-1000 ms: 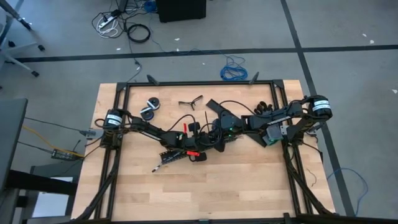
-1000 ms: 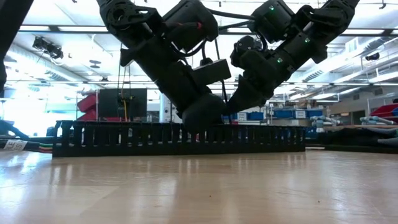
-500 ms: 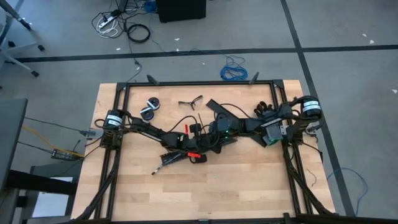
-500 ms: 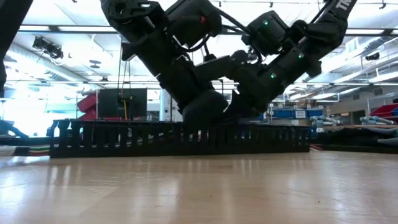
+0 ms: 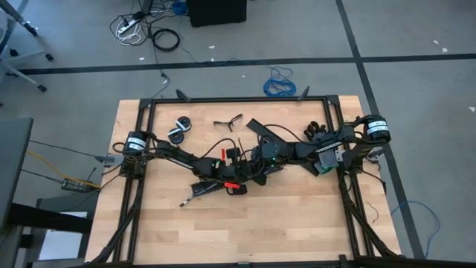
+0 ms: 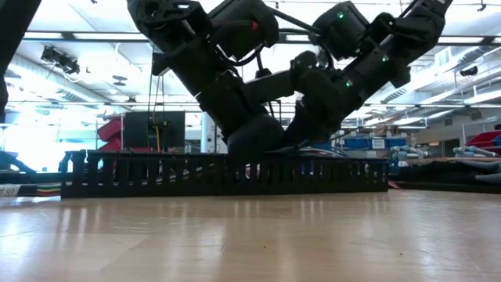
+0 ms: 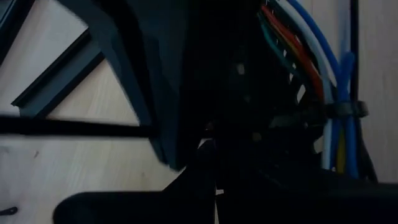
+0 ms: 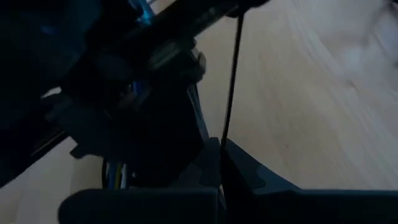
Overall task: Ziptie cables
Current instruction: Put the wrapped cables into the black cable duct
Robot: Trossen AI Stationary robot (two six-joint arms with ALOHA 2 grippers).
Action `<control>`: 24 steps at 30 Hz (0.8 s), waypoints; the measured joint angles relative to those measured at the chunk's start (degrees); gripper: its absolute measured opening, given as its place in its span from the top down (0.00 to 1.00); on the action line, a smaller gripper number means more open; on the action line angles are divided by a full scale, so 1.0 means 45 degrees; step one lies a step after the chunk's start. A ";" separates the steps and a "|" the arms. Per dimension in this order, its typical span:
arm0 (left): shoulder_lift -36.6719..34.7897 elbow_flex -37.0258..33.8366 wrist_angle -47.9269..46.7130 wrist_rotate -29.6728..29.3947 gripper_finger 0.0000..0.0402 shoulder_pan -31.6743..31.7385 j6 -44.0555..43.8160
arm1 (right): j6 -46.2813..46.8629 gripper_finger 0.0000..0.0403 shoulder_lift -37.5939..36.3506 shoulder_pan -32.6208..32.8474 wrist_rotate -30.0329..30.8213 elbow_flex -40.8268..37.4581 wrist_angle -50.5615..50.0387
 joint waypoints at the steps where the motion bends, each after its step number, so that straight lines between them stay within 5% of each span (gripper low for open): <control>1: 0.0000 0.0000 0.0000 -0.0009 1.00 0.0009 0.0000 | -0.0058 1.00 -0.0088 0.0035 0.0121 0.0000 -0.0113; 24: -0.0025 0.0001 -0.0251 0.0980 1.00 0.0029 -0.0851 | -0.3814 1.00 -0.0124 0.0298 0.1678 -0.0005 0.0900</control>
